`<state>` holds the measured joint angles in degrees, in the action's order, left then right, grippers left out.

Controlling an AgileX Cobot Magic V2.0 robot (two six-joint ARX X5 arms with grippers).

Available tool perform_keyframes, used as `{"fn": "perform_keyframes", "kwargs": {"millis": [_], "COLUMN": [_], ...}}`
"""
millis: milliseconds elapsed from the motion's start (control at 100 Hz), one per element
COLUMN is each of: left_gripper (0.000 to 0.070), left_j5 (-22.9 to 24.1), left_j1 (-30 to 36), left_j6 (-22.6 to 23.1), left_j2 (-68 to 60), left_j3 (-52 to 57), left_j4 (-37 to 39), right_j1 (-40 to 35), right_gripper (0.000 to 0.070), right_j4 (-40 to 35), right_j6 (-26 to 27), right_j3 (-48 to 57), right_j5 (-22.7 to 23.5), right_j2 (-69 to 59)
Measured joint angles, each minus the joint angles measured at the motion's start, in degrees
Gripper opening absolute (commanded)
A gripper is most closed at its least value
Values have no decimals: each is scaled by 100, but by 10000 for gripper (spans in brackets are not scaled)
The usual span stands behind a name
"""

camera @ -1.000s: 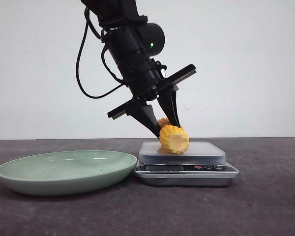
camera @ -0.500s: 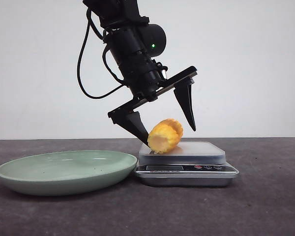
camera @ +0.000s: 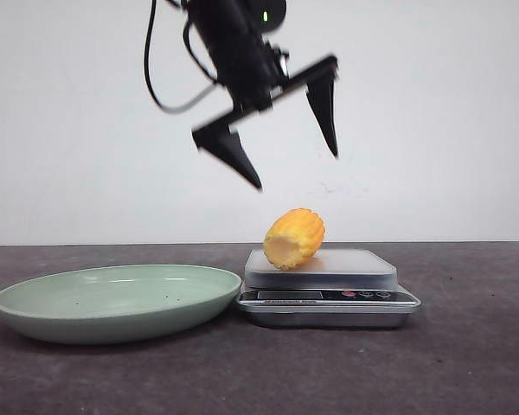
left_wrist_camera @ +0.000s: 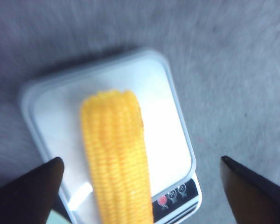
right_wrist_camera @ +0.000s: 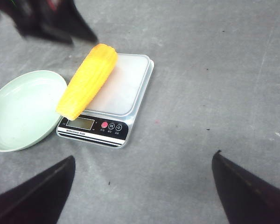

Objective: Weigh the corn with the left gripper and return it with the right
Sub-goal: 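Lower the corn onto the scale platform and open the left gripper, then withdraw the left gripper upward away from the scale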

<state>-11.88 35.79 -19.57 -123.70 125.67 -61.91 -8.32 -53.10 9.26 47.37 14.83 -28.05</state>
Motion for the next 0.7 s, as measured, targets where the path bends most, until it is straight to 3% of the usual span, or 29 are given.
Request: {"fn": "perform_keyframes", "kwargs": {"millis": [60,120,200,360,490,700], "left_gripper": [572,433,346,347,345,341], "left_j5": [269,492,590,597,597,590], "left_j1": [0,0,-2,26,157,446], "left_j6": [101,173,251,400,448,463], "left_j2": [0,0,0,0,66,1027], "left_j3": [415,874,1545,3014,4286,4806], "left_j4": [-334,-678,-1147,-1939,-1969,-1969], "right_j1": [0,0,0,0,0,0], "right_gripper": [592,592,591,592,592,592], "right_j4": [-2,-2,-4,-4,-9,-214], "right_j6": [-7,-22,-33,-50,-94,-240], "right_j3": [0,0,0,0,0,0], "right_j5": [0,-2,-2,-4,-2,-4], "right_j2": [0,0,0,0,0,0]}}
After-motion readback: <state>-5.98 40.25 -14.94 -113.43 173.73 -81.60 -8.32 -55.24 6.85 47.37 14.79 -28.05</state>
